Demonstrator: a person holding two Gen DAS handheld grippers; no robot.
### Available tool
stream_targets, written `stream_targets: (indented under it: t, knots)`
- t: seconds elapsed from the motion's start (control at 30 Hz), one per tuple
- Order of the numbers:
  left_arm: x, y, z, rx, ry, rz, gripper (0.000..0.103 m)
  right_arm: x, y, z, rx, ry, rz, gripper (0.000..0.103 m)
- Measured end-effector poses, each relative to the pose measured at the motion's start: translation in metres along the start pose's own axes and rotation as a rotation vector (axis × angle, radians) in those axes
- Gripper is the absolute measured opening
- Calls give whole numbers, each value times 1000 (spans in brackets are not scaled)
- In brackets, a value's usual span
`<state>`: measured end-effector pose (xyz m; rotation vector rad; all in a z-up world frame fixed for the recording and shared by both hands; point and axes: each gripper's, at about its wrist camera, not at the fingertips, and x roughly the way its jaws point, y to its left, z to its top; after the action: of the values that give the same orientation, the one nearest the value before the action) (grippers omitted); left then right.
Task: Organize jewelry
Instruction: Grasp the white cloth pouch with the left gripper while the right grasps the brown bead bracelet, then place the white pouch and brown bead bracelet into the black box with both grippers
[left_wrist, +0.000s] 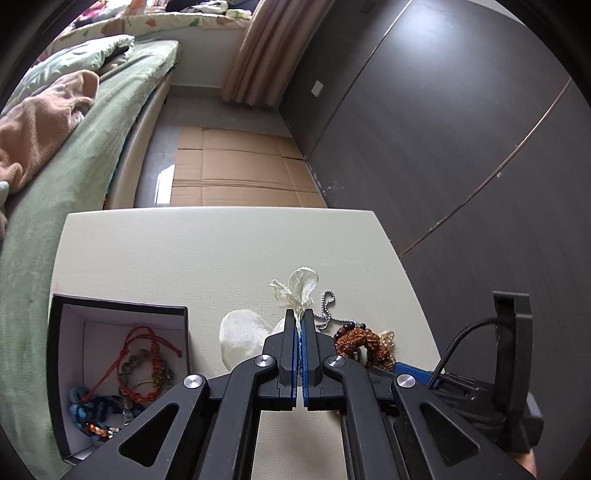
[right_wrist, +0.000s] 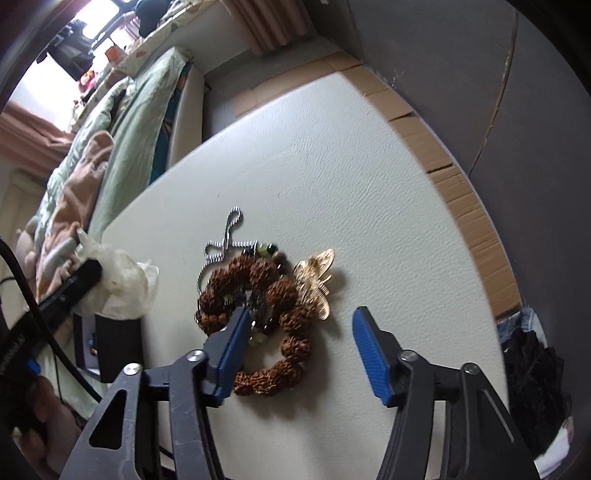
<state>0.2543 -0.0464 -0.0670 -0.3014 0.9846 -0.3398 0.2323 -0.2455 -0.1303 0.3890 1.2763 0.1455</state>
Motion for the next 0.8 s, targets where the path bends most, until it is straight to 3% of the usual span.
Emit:
stream_targets:
  t: [0.13, 0.17, 0.2, 0.27, 0.53, 0.8]
  knots:
    - [-7, 4, 0, -14, -15, -1, 0, 6, 20, -8, -77, 4, -57, 39]
    - [-11, 6, -1, -18, -21, 0, 0, 5, 21, -9, -82, -8, -61, 23]
    - [-15, 7, -1, -20, -28, 1, 0, 6, 20, -10, -74, -3, -40, 20]
    - [-23, 9, 0, -23, -48, 9, 0, 4, 15, -11, -43, 5, 24, 20]
    - [-67, 15, 2, -44, -128, 90, 0, -51, 35, -6, -93, -146, 266, 20]
    - [-104, 26, 2, -90, -180, 184, 0, -75, 52, 0, -117, -210, 400, 20]
